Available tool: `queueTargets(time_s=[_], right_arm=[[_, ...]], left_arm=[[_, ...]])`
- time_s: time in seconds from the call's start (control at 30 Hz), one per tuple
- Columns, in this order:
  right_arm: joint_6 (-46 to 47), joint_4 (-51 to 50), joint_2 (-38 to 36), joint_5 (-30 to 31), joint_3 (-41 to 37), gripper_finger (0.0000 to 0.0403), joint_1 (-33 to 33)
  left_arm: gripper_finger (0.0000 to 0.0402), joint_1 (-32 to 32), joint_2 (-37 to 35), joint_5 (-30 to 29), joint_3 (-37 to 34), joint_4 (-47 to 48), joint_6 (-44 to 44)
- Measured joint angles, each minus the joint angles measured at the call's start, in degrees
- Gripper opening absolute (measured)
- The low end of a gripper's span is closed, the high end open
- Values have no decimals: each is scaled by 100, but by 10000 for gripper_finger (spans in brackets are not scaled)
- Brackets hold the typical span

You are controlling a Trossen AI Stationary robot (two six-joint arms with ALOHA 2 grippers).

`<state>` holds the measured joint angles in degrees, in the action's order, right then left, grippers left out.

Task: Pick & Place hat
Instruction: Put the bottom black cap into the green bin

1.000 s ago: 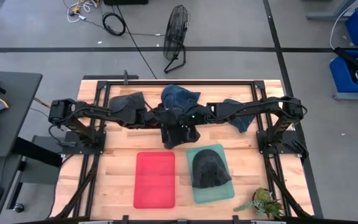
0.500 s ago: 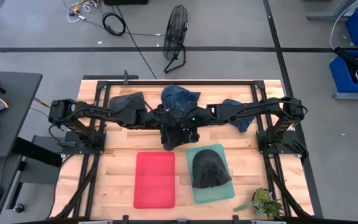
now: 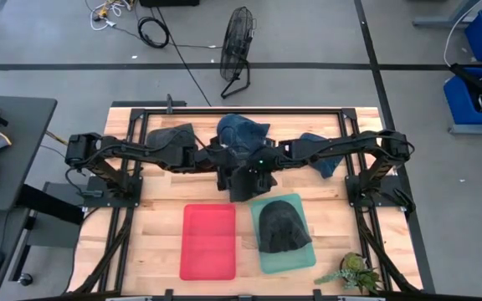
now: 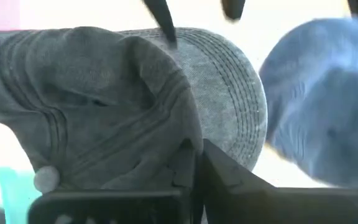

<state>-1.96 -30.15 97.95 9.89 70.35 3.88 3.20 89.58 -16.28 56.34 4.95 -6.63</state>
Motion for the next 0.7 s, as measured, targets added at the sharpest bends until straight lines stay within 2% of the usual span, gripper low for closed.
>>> queueTargets(time_s=[0.17,0.27,0.33,0.53,0.7], right_arm=[[546,-1149,-390,317,109,7,-9],[1141,-2010,-796,586,373,5,-82],[1453,-2537,-1106,683,573,4,-190],[2784,-3417,-1977,201,929,4,-865],[3422,-3463,-2284,-408,721,3,-1708]], left_arm=[[176,0,0,-859,-2,14,134],[182,0,0,-1399,-2,165,299],[182,2,0,-1547,-2,294,297],[178,54,0,-1565,-4,656,475],[177,145,2,-1568,-7,767,492]])
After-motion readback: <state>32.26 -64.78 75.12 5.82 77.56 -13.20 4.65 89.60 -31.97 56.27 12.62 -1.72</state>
